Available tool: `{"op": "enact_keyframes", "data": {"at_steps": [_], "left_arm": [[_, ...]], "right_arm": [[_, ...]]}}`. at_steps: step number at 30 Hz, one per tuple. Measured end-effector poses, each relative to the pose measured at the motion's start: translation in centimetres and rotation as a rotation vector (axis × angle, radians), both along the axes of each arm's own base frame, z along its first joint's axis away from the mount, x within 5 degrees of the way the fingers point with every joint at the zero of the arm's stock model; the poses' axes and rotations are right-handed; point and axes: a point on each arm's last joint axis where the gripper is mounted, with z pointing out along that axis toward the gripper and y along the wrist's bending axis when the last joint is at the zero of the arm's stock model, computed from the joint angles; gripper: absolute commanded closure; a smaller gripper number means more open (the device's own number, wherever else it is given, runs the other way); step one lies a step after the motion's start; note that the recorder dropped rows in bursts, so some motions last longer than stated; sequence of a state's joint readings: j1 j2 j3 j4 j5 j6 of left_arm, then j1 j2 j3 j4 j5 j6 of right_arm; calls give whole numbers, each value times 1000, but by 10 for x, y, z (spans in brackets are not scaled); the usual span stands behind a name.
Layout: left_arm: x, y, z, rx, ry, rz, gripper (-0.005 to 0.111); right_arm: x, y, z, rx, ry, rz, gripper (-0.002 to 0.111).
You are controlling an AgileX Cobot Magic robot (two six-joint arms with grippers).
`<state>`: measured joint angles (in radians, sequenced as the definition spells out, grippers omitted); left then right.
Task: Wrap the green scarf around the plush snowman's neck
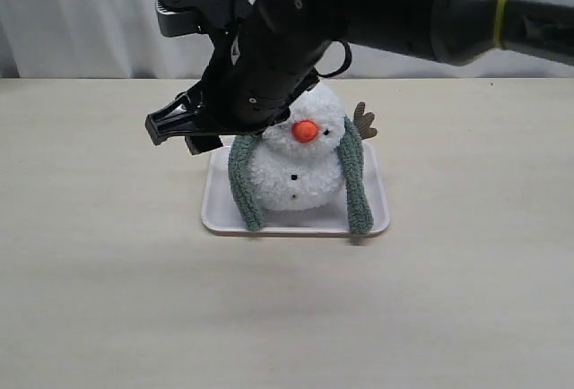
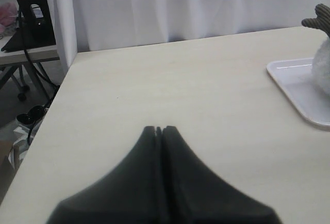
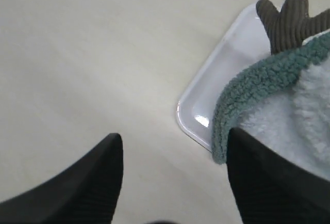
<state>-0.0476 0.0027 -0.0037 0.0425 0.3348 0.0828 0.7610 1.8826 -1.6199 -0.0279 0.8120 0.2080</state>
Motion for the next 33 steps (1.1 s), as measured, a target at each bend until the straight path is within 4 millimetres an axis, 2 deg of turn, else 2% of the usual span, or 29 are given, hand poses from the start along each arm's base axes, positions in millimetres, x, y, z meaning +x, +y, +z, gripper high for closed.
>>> {"op": "enact_keyframes", "data": {"at_steps": [4,6,9,13,15,19,22,27,30,32,33], "left_arm": [[0,0,0,0,0,0,107],[0,0,0,0,0,0,107],[0,0,0,0,0,0,107],[0,0,0,0,0,0,107],[0,0,0,0,0,0,107],[0,0,0,0,0,0,107],[0,0,0,0,0,0,107],[0,0,0,0,0,0,107],[0,0,0,0,0,0,107],[0,0,0,0,0,0,107],[0,0,0,0,0,0,107]], "right_arm": [[-12,-10,-6,58,-16,-17,51],[-20,-15,-19,91,-8,-27,51],[-28,-22,-52,100,9,-41,51],[-33,-27,-73,115,12,-66,51],[-31,-25,-85,110,21,-72,51],[-22,-18,-122,75,48,-76,51],[-9,-23,-133,76,35,-102,51],[4,-33,-133,88,0,-128,51],[9,-25,-152,103,-37,-102,51],[10,-22,-162,108,-47,-93,55],[11,-22,-163,111,-52,-91,64]]}}
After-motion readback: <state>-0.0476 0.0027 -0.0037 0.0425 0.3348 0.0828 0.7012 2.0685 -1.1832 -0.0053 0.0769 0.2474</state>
